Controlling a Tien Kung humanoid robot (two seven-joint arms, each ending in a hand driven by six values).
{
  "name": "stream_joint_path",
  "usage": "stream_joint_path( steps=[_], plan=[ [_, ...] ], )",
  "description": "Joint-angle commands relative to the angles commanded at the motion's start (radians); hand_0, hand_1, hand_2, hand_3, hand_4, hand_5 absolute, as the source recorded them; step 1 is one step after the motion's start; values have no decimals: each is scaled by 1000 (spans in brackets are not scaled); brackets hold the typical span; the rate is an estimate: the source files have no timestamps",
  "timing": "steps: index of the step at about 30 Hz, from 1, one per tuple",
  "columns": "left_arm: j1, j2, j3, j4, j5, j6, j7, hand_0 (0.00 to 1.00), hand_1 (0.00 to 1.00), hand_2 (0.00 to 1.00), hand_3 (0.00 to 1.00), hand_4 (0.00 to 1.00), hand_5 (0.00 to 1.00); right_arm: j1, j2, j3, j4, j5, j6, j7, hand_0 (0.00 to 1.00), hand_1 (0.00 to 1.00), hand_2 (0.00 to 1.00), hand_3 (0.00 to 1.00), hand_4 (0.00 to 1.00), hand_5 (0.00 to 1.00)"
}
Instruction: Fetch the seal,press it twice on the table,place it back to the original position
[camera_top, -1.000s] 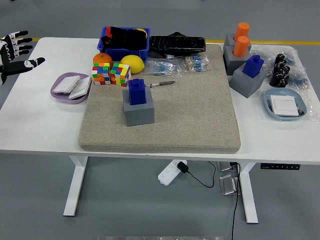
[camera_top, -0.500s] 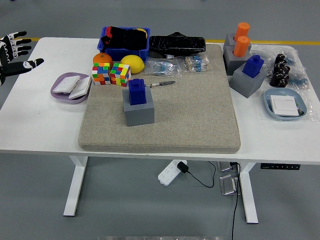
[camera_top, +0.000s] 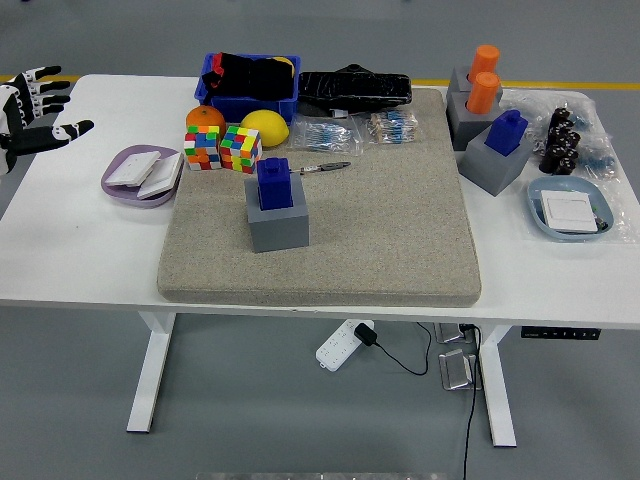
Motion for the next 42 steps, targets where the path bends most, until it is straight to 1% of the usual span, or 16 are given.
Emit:
stream_joint_path(
  steps=[23,30,42],
  plan=[
    [12,-1,1,-2,-6,-4,4,725,721,778,839,909,2,-7,3,13,0,-6,1,1,760,670,648,614,781,502],
    [9,-3,13,-4,-6,-4,7,718,715,770,838,903,2,-11,7,25,0,-12,3,-1,760,670,648,614,779,503],
    [6,-2,13,-6,-5,-2,8,715,712,758,837,898,2,-7,10,33,0,-11,2,-1,759,670,648,613,776,501]
  ],
)
